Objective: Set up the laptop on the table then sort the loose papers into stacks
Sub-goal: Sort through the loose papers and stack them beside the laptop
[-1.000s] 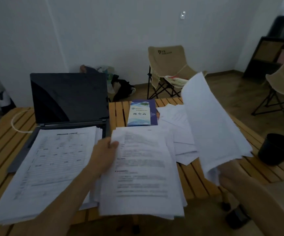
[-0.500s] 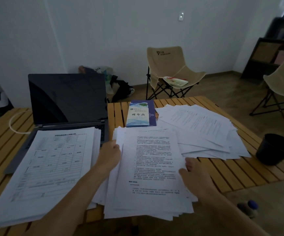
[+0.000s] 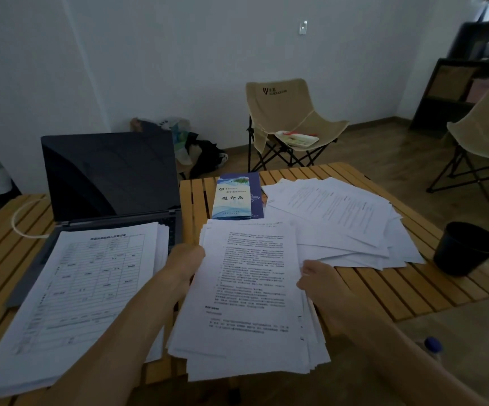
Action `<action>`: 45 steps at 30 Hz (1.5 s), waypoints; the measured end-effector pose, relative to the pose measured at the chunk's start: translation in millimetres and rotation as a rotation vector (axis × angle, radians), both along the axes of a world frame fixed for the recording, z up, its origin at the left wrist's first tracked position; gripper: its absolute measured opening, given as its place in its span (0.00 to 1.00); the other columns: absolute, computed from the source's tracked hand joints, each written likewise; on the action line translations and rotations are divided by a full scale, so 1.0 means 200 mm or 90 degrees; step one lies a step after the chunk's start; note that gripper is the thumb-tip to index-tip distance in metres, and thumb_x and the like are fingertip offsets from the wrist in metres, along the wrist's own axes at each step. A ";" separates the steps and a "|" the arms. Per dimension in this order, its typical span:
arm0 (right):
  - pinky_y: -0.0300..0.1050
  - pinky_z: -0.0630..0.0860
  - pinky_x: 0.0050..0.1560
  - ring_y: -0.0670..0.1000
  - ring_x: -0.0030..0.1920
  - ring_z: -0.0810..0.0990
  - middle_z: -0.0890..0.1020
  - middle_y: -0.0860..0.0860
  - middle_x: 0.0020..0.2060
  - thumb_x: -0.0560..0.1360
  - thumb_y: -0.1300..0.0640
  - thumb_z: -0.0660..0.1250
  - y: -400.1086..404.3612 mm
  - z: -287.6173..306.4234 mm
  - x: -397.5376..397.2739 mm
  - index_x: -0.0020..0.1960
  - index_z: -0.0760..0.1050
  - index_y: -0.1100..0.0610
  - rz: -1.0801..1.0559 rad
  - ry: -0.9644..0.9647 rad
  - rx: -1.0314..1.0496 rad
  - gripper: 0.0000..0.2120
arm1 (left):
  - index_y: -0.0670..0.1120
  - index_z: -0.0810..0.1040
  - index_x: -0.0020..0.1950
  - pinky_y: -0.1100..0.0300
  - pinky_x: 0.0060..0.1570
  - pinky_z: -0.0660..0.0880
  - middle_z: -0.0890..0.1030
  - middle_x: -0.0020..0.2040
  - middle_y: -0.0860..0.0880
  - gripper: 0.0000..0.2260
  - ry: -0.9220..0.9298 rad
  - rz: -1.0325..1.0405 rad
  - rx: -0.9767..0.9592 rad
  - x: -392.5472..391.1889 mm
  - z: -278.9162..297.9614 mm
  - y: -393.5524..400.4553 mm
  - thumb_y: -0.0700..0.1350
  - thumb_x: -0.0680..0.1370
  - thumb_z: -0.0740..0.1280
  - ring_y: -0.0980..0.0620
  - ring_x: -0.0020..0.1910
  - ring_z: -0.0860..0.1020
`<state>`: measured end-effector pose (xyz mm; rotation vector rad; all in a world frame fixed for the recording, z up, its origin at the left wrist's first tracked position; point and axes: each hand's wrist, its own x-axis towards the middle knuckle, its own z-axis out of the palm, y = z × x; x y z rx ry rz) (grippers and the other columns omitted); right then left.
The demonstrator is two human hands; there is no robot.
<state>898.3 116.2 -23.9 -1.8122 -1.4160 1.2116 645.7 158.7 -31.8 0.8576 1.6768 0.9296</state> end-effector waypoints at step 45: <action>0.61 0.80 0.57 0.53 0.56 0.84 0.86 0.50 0.54 0.69 0.65 0.76 0.06 -0.09 0.11 0.57 0.83 0.54 0.139 0.263 0.137 0.18 | 0.45 0.80 0.61 0.51 0.50 0.79 0.84 0.55 0.46 0.11 -0.107 -0.153 0.431 0.06 0.65 -0.04 0.41 0.80 0.64 0.45 0.53 0.82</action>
